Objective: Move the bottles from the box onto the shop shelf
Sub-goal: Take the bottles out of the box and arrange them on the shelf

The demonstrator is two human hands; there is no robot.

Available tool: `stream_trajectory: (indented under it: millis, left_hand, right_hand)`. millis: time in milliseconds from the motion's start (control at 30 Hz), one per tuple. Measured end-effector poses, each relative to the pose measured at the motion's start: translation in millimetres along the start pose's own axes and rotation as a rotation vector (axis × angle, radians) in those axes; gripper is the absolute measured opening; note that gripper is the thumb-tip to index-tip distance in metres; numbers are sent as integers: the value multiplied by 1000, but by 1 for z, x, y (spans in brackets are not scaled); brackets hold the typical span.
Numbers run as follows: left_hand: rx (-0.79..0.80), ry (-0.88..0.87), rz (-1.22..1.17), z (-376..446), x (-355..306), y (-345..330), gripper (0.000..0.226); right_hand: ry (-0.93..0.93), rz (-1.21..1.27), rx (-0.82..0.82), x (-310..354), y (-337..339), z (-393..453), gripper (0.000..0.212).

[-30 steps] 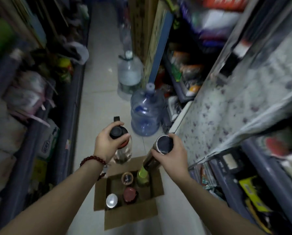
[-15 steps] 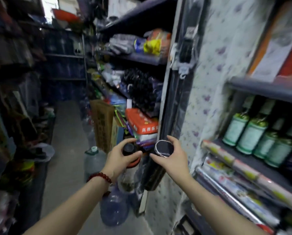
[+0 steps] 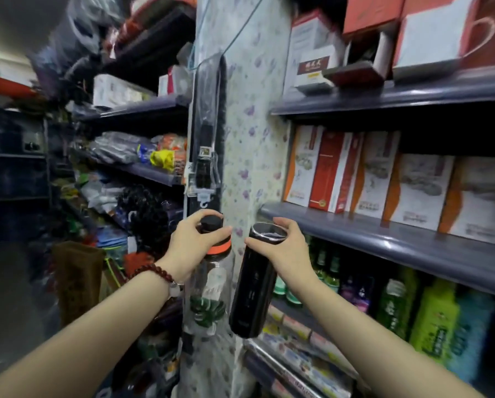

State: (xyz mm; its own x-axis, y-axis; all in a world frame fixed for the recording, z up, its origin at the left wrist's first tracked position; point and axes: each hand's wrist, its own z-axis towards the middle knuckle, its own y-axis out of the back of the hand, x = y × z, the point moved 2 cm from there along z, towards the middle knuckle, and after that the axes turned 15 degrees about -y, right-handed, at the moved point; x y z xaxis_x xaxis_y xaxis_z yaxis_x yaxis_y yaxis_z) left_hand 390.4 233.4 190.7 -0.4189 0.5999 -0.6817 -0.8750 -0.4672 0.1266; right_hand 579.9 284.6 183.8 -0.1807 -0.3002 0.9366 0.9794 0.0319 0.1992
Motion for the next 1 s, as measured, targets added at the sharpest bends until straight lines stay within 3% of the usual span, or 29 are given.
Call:
stream_trajectory:
  millis: [100, 267, 533, 700, 833, 1000]
  left_hand:
    - [-7, -15, -102, 18, -26, -34, 22]
    - [24, -70, -162, 50, -80, -72, 19]
    - [-46, -447, -205, 91, -163, -102, 18]
    - [-27, -653, -194, 101, -185, -134, 26]
    - [-14, -722, -219, 110, -191, -162, 30]
    - [146, -771, -231, 116, -187, -201, 33]
  right_hand:
    - [32, 24, 6, 17, 32, 6, 63]
    - [83, 30, -69, 54, 83, 19, 80]
    - [352, 80, -368, 125, 150, 15, 74]
    - [482, 117, -540, 136, 180, 16, 66]
    - [507, 164, -678, 132, 202, 21, 58]
    - [500, 156, -794, 124, 232, 31, 57]
